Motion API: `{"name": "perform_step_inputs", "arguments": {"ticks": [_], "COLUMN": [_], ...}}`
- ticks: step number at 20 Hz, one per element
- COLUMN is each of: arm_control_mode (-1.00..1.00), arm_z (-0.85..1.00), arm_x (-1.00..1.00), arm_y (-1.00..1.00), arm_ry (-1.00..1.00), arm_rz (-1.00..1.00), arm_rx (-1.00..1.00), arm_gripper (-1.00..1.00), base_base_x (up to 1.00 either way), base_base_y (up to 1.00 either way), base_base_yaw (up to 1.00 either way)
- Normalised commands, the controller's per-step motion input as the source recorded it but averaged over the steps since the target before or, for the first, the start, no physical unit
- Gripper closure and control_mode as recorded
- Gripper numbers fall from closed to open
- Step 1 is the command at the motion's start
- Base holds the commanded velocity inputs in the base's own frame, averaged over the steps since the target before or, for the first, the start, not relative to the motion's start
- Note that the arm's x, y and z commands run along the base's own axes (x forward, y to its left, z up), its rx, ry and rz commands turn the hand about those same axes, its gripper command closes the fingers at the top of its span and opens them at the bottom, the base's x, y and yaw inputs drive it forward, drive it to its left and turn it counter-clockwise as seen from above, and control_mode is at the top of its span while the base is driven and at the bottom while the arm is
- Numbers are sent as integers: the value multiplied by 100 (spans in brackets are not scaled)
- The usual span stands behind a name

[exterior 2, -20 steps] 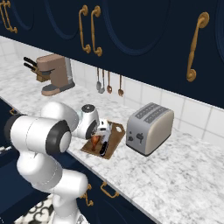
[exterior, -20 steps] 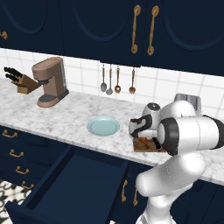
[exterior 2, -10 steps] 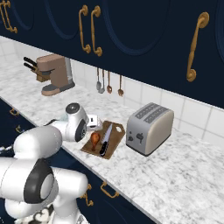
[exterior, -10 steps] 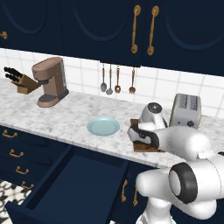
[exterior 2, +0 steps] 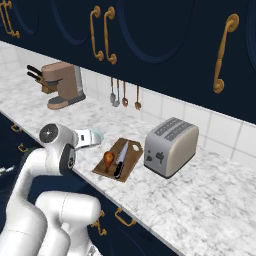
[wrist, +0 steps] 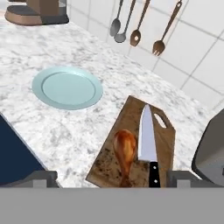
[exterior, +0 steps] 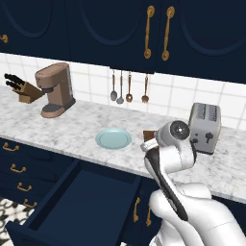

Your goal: Pick up the knife from the drawer and place it on the cutting board. Then place the meat from the plate to the cutting board.

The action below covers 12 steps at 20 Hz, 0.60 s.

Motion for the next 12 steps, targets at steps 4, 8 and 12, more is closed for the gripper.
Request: {"name": "perform_step_inputs", "arguments": {"ticks": [4,8,12], "arm_control_mode": [-100,-100,-100], "arm_z": [93,89,60], "arm_x": [-97,-86,-92], "arm_y": [22,21,19], "arm_ry": [-16,-8,-8], "arm_rz": [3,2,5], "arm_rx": [0,0,0], "arm_gripper": [-100,-100,-100], "base_base_x": [0,0,0], "base_base_y": [0,0,0], "base_base_yaw": [0,0,0]}}
